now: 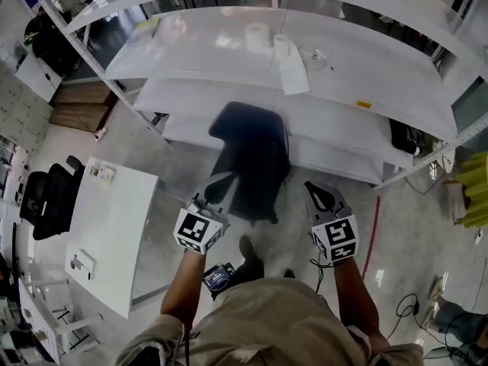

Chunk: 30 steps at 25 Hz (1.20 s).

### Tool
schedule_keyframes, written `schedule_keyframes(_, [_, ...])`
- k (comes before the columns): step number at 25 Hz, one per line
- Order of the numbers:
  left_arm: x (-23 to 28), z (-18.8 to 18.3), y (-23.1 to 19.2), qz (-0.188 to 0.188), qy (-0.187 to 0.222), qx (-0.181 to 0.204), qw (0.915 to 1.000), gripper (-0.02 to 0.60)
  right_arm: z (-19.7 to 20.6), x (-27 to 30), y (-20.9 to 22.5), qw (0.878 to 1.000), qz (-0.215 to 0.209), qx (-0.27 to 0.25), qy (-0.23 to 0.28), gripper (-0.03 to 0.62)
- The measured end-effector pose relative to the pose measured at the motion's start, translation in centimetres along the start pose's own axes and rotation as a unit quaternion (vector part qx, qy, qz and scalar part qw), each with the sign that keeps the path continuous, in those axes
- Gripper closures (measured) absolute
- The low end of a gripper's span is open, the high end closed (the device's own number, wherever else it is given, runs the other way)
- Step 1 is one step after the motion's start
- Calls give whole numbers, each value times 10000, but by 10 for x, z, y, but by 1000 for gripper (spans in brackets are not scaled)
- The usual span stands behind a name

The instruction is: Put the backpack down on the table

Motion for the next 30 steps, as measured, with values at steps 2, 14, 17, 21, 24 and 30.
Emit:
schedule_keyframes(2, [7, 5, -28, 102, -34, -15, 9999, 566, -4, 24, -5, 10000, 93, 34, -16, 568])
schedule_keyframes(14, [50, 51, -135, 413, -305, -47, 9987, 566, 10, 135, -19, 9993, 247, 230, -128, 568])
schedule_keyframes(17, [64, 67, -150, 397, -430, -50, 9983, 566, 20, 161, -13, 9997, 175, 138, -129, 568])
schedule_keyframes(21, [84, 98, -168, 269, -747, -116, 9968, 565, 43, 195, -4, 9994, 12, 189, -306, 566])
schedule_keyframes(24, [96, 127, -176, 83, -992, -237, 9948, 565, 70, 218, 3, 9983, -148, 233, -513, 566])
schedule_keyframes(30, [133, 193, -191, -104, -1358, -422, 9898, 565, 139, 272, 16, 9948, -363, 457, -835, 443])
Point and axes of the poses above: the fingertips, and each gripper's own axes: x forward along the fingers, y to its right, z out of its underside, the point moved 6 cm from there along -x, backward along the fingers, and after that the axes turned 8 degrees about z, right-handed, at the moved point
